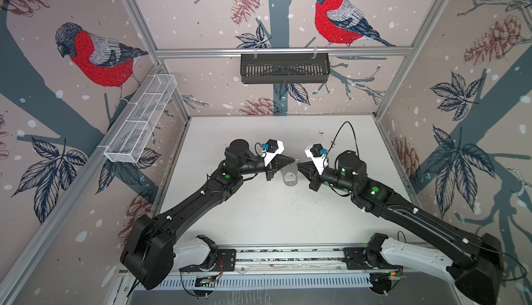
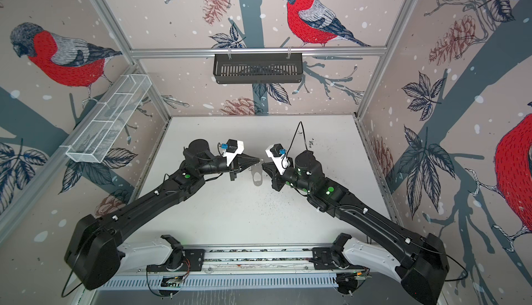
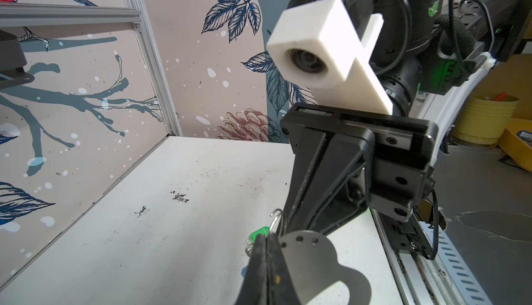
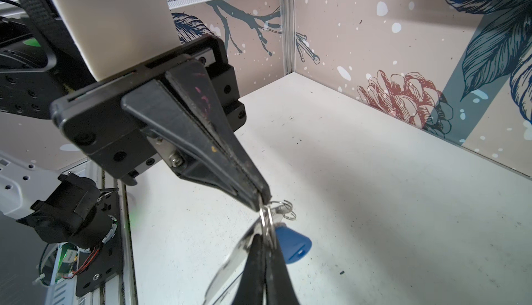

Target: Put the keys on the keyring

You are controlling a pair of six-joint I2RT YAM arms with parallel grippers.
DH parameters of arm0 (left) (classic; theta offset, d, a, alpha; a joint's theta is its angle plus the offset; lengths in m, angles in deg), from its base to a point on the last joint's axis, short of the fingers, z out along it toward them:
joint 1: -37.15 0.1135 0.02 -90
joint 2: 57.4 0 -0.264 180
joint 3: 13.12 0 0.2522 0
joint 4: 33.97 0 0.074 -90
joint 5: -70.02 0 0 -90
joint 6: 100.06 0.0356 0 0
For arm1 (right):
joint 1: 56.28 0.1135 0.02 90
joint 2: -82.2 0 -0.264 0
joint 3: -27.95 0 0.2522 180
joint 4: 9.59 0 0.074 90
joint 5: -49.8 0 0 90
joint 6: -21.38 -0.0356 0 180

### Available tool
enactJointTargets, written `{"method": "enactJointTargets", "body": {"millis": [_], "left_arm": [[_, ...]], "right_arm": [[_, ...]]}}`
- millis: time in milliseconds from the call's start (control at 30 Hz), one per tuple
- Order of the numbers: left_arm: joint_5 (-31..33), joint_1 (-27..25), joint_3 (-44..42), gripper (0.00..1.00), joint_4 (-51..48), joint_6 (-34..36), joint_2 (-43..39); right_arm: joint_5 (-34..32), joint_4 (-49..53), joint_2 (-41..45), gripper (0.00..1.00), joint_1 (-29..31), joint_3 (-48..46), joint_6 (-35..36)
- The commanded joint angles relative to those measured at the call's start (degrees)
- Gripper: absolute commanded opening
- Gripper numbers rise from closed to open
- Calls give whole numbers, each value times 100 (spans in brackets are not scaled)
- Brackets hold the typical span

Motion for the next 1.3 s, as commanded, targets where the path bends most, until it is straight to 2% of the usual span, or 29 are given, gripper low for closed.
{"method": "enactJointTargets", "body": {"millis": [0, 67, 167, 200, 367, 433, 667, 800, 1000, 1267], "left_arm": [[-27, -3, -67, 0, 437, -114, -57], [-24, -2, -130, 0, 472, -115, -99], [-34, 3, -215, 0, 484, -105, -133], [-52, 3, -221, 0, 482, -101, -137], [-118, 4, -261, 0, 494, -88, -142], [-162, 4, -250, 0, 508, -88, -146], [-351, 5, -209, 0, 669, -173, -106], [-433, 0, -260, 0, 879, -298, -111], [-406, -3, -258, 0, 918, -324, -114], [-357, -3, -248, 0, 928, -310, -123]], "right_arm": [[109, -100, -73, 1, 83, 142, 182], [-68, 36, -57, 9, 82, 229, 200], [-378, 176, 97, 33, 47, 281, 171], [-465, 156, 203, 38, 21, 253, 142], [-624, -108, 782, 45, -129, 51, 111], [-626, -88, 889, 45, -202, 80, 112], [-371, -22, 680, 24, -249, 170, 229], [-83, -90, 545, 19, -249, 142, 251], [205, -66, 421, 20, -241, 105, 282], [221, -41, 419, 22, -232, 9, 229]]}}
